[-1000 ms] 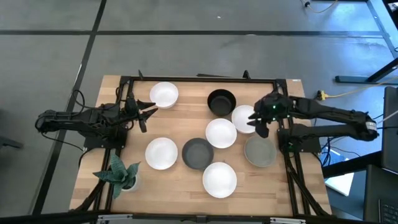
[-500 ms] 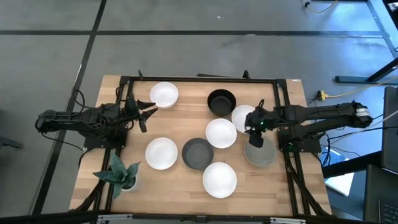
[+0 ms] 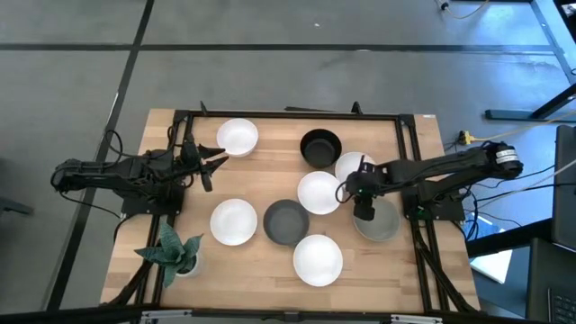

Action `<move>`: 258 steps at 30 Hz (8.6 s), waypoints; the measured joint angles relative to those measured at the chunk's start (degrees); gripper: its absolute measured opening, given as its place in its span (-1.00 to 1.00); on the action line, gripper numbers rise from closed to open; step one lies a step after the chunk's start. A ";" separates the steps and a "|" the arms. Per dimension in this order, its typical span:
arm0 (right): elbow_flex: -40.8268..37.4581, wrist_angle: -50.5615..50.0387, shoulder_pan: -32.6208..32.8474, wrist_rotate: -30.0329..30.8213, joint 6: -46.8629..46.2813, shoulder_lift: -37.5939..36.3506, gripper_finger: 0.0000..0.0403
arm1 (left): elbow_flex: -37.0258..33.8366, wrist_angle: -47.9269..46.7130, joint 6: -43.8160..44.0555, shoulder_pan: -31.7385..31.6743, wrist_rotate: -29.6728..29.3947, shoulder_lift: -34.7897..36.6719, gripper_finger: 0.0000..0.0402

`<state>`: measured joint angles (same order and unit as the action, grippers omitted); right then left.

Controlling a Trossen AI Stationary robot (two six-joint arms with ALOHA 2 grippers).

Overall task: Nest bowls inside each other
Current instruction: Stack the white bowl on the light gray bowl, then stack the white bowl on the white bowl

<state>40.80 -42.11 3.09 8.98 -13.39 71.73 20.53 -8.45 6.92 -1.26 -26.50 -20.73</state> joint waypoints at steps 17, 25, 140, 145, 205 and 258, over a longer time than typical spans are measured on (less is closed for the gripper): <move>-0.02 2.26 -0.15 2.11 -1.52 4.97 -0.39 | 0.00 0.00 0.00 0.00 0.00 0.00 -0.38; -0.02 2.50 -0.21 4.74 -4.15 7.19 -0.91 | 0.01 0.00 0.00 0.00 0.00 0.02 -0.38; 8.42 -6.33 35.68 -1.21 -54.82 5.38 -0.43 | 0.01 0.03 0.61 0.00 0.00 0.01 -0.38; 8.44 -6.97 35.10 -1.02 -55.11 4.32 -0.34 | 0.00 0.04 0.61 0.00 0.00 0.02 -0.38; 12.24 2.05 -6.57 -2.63 -24.94 18.48 -0.30 | 0.01 0.04 2.11 0.02 0.02 0.01 -0.38; 12.20 -15.26 -6.13 -7.22 -27.44 -4.83 -0.97 | 0.00 0.04 1.92 0.02 0.02 0.02 -0.38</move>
<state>52.99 -57.37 -3.05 1.76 -40.83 66.89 20.54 -8.41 8.84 -1.23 -26.48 -20.71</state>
